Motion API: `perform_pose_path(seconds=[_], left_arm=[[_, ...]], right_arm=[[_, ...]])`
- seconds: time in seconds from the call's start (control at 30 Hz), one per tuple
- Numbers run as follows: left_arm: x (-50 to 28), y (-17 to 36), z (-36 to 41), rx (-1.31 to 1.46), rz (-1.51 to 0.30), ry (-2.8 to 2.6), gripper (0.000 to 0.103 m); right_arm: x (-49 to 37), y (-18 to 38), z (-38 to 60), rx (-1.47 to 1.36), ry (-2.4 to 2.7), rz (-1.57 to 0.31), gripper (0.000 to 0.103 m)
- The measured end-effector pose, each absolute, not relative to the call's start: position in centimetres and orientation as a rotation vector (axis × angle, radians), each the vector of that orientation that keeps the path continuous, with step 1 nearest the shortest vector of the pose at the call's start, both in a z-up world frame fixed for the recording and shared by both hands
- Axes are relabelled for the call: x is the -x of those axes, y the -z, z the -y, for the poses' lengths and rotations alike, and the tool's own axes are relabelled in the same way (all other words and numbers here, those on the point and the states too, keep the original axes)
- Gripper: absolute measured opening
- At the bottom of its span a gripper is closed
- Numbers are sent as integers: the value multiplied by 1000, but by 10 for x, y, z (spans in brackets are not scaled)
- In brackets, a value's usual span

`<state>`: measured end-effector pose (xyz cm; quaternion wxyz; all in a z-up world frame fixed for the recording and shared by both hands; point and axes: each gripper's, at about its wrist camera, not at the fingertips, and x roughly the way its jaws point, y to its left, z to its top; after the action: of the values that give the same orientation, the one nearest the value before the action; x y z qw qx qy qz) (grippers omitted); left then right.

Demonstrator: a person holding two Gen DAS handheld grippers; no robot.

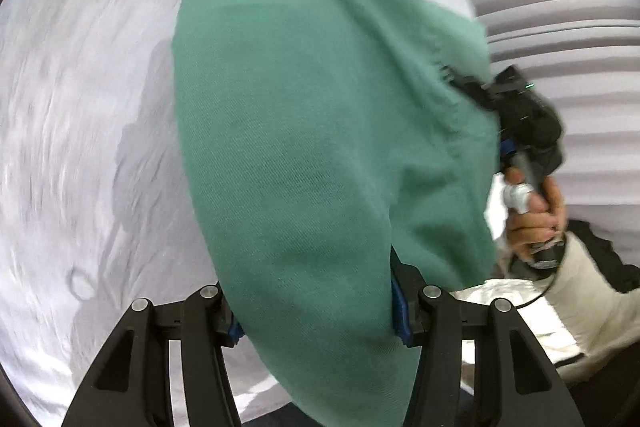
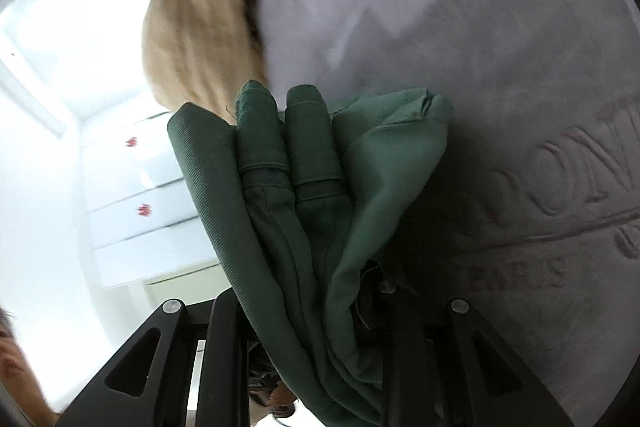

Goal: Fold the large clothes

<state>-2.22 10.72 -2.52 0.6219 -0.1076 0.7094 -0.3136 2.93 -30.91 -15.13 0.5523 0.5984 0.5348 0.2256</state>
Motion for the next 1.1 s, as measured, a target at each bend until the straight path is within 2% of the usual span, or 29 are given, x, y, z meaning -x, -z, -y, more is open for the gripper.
perform_pose_path(seconds=[0.07, 0.17, 0.33, 0.47, 0.53, 0.57, 0.73, 0.83, 0.93, 1.1], left_arm=[[26, 30, -117, 226, -1636, 686, 59], [26, 9, -126, 219, -1597, 688, 59], [26, -29, -153, 168, -1536, 655, 59], [1, -46, -143, 173, -1428, 575, 59], [-26, -36, -119, 171, -1384, 529, 59], [-30, -32, -112, 171, -1369, 513, 59], [-61, 6, -77, 60, -1354, 452, 59], [-62, 13, -80, 50, -1374, 436, 67], [-53, -2, -86, 3, -1370, 417, 67], [-9, -47, -102, -62, -1383, 510, 67]], right_arm=[[-26, 153, 318, -1380, -470, -1287, 30], [-36, 129, 325, -1161, -396, -1339, 38], [-32, 74, 343, -913, -272, -1270, 39], [-37, 67, 339, -866, -285, -1263, 38], [-51, 74, 334, -837, -281, -1278, 17], [-62, 78, 331, -825, -269, -1288, 10], [-81, 128, 335, -849, -185, -1351, 10], [-72, 140, 349, -922, -194, -1361, 10], [-61, 116, 356, -871, -164, -1370, 11], [-28, 45, 333, -780, -338, -1348, 16]])
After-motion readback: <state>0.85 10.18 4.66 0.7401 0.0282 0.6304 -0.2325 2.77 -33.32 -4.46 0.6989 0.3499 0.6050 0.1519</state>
